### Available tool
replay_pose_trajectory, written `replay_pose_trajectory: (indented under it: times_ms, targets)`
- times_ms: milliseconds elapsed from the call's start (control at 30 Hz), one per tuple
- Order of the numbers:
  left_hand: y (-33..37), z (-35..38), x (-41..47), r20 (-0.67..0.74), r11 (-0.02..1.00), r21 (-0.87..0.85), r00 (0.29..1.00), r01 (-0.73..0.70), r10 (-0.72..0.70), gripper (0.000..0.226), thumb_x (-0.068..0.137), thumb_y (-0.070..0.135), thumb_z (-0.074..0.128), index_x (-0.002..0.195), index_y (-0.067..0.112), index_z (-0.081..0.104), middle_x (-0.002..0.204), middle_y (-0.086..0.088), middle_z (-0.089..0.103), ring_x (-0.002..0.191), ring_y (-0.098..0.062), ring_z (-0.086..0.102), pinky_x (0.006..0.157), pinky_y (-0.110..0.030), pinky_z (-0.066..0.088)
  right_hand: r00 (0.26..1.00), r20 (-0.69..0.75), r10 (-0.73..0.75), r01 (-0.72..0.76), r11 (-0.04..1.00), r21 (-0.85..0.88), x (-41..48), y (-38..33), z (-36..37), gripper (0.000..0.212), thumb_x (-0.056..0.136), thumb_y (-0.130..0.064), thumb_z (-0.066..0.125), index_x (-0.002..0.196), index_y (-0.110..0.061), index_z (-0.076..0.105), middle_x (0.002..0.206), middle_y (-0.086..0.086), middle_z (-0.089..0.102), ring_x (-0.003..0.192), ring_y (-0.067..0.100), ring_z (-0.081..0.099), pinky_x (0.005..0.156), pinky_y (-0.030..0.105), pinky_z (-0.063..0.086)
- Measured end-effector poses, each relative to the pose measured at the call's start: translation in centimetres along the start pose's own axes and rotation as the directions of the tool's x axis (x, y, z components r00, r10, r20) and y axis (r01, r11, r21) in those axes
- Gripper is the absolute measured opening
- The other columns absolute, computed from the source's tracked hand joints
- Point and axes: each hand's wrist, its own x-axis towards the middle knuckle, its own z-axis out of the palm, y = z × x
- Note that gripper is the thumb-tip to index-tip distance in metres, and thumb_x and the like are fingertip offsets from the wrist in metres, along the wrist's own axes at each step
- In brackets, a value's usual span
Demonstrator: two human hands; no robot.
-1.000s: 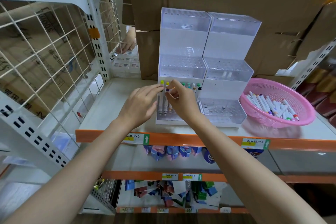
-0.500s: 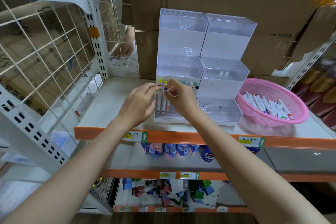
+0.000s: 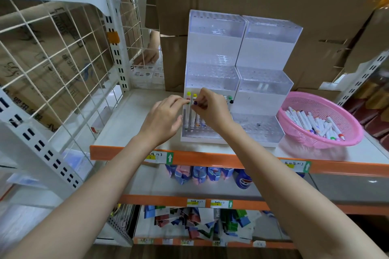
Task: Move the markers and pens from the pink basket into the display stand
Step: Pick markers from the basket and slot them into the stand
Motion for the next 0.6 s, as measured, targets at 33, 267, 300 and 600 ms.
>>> replay_pose_trajectory:
  times_ms: [33, 267, 300, 600]
  targets:
    - [0.0, 0.0, 0.0, 0.001, 1.000, -0.001, 1.000, -0.001, 0.001, 0.047, 0.081, 0.007, 0.065, 0.128, 0.010, 0.056, 0.119, -0.007, 0.057, 0.109, -0.024, 0.057, 0.089, -0.039, 0.045, 1.000, 0.002, 0.004, -0.004, 1.000, 0.007, 0.1, 0.0, 0.1, 0.018, 0.080, -0.009, 0.075, 0.084, -0.002, 0.058, 0.075, 0.005, 0.064, 0.069, 0.024, 0.061, 0.067, 0.039, 0.053]
    - [0.1, 0.1, 0.2, 0.003, 1.000, -0.009, 1.000, 0.012, -0.012, 0.045, 0.082, 0.006, 0.063, 0.126, 0.010, 0.057, 0.119, -0.008, 0.058, 0.109, -0.025, 0.057, 0.087, -0.040, 0.046, 1.000, 0.024, 0.017, -0.017, 1.000, 0.017, 0.0, 0.1, 0.2, 0.010, 0.081, -0.005, 0.071, 0.085, -0.004, 0.063, 0.077, 0.010, 0.068, 0.071, 0.025, 0.064, 0.071, 0.044, 0.054]
    - [0.1, 0.1, 0.2, 0.001, 1.000, -0.014, 1.000, 0.016, -0.016, 0.044, 0.082, 0.006, 0.063, 0.126, 0.010, 0.057, 0.119, -0.007, 0.058, 0.109, -0.025, 0.057, 0.086, -0.040, 0.045, 1.000, 0.026, 0.017, -0.018, 1.000, 0.018, 0.0, 0.1, 0.2, 0.010, 0.081, -0.005, 0.070, 0.086, -0.004, 0.062, 0.078, 0.010, 0.068, 0.071, 0.025, 0.064, 0.070, 0.043, 0.054]
    - [0.2, 0.0, 0.8, -0.013, 0.999, -0.037, 1.000, 0.027, -0.027, 0.042, 0.084, 0.006, 0.061, 0.126, 0.011, 0.056, 0.124, -0.006, 0.057, 0.114, -0.024, 0.055, 0.091, -0.038, 0.043, 0.998, 0.049, -0.029, 0.027, 0.998, 0.049, -1.3, 0.9, -0.8, 0.022, 0.085, -0.006, 0.067, 0.106, -0.007, 0.059, 0.079, 0.007, 0.069, 0.068, 0.023, 0.064, 0.068, 0.042, 0.055]
